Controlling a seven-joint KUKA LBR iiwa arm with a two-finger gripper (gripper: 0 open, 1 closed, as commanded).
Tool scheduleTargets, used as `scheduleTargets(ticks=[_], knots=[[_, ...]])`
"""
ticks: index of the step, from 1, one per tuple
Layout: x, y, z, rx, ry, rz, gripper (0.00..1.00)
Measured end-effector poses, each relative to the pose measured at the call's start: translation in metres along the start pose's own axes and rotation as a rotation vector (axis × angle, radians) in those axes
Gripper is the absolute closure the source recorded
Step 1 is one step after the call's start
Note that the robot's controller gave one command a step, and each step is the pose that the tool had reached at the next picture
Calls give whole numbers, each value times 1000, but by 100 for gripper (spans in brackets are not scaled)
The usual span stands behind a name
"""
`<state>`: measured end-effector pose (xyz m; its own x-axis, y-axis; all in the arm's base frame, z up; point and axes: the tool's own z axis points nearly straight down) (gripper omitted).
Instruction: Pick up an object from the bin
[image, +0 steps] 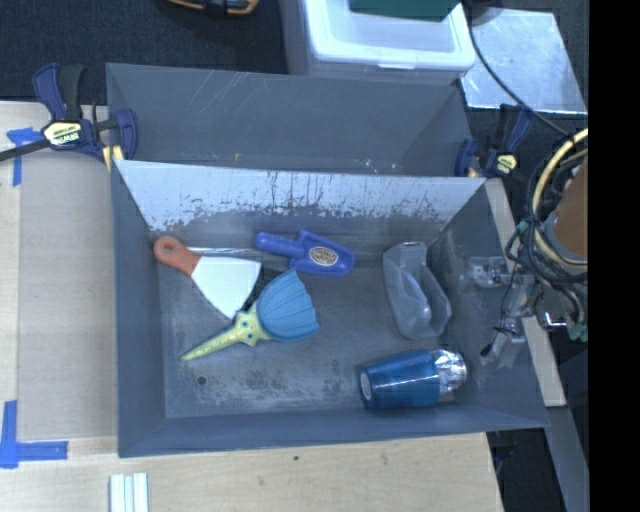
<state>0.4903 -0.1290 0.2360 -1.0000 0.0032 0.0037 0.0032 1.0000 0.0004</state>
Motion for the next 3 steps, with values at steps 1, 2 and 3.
scheduleTargets(ticks=[1,2,3], knots=[[-2,1,-3,1,-7,-4,0],[4,1,127,4,-10,-163,0],[5,14,73,9,-24,-250,0]])
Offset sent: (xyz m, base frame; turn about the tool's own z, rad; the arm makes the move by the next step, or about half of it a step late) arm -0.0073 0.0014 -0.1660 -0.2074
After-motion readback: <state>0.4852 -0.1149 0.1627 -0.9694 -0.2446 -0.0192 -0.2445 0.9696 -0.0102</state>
